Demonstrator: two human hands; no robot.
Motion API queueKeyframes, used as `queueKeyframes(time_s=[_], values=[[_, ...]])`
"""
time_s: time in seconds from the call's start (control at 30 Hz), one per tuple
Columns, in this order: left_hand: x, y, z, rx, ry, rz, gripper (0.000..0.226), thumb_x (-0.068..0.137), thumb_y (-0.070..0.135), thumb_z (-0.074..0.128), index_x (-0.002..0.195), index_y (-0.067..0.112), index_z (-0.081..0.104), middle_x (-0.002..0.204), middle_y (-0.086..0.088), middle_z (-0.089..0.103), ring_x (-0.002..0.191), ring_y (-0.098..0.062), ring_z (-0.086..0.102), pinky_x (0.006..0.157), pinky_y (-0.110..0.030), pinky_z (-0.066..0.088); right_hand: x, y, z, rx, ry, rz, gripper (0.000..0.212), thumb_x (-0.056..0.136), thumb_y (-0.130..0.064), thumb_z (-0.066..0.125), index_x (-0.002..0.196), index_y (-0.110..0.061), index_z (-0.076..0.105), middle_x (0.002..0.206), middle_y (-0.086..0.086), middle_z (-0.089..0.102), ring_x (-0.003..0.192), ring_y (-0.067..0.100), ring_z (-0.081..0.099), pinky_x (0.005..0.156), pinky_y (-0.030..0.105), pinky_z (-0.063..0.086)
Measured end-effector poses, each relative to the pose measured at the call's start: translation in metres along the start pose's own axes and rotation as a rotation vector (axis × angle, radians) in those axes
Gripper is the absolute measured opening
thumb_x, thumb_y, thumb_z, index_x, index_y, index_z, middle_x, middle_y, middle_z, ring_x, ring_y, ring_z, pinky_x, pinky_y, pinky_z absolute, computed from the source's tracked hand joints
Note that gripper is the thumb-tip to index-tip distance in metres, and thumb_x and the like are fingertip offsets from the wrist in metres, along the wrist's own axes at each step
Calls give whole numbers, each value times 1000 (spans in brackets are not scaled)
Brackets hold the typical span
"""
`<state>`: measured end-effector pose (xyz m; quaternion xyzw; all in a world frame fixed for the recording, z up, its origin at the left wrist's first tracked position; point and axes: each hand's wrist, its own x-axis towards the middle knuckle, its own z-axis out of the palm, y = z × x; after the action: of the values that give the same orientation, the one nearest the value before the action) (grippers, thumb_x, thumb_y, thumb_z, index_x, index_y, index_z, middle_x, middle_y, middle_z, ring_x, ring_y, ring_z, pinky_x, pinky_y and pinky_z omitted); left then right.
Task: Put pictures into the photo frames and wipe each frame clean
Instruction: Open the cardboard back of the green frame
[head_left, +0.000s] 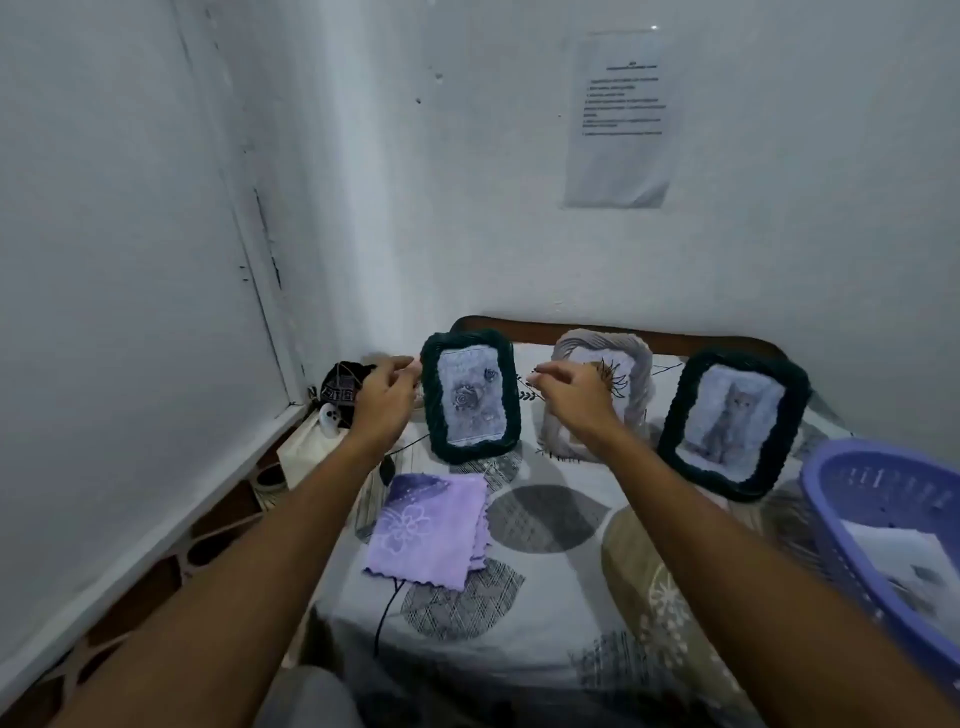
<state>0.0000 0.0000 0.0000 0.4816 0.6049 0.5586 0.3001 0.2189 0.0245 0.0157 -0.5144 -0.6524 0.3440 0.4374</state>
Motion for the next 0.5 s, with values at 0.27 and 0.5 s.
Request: queueKeyframes(time_s=[0.27,0.5], values=[[13,-18,24,-110,12,-130,19,101,33,39,115,28,51,114,1,56,111,-23,54,99,-46,44,28,13,20,45,-86,103,34,98,-18,50,127,0,55,123,11,58,99,13,49,81,20,39],[26,-35,38,-211,21,-217,40,102,36,32,135,16,43,123,-4,52,113,-22,49,92,-38,39,44,25,51,73,-104,223,58,99,-36,46,147,-7,32,151,10,36,137,28,35,109,39,29]])
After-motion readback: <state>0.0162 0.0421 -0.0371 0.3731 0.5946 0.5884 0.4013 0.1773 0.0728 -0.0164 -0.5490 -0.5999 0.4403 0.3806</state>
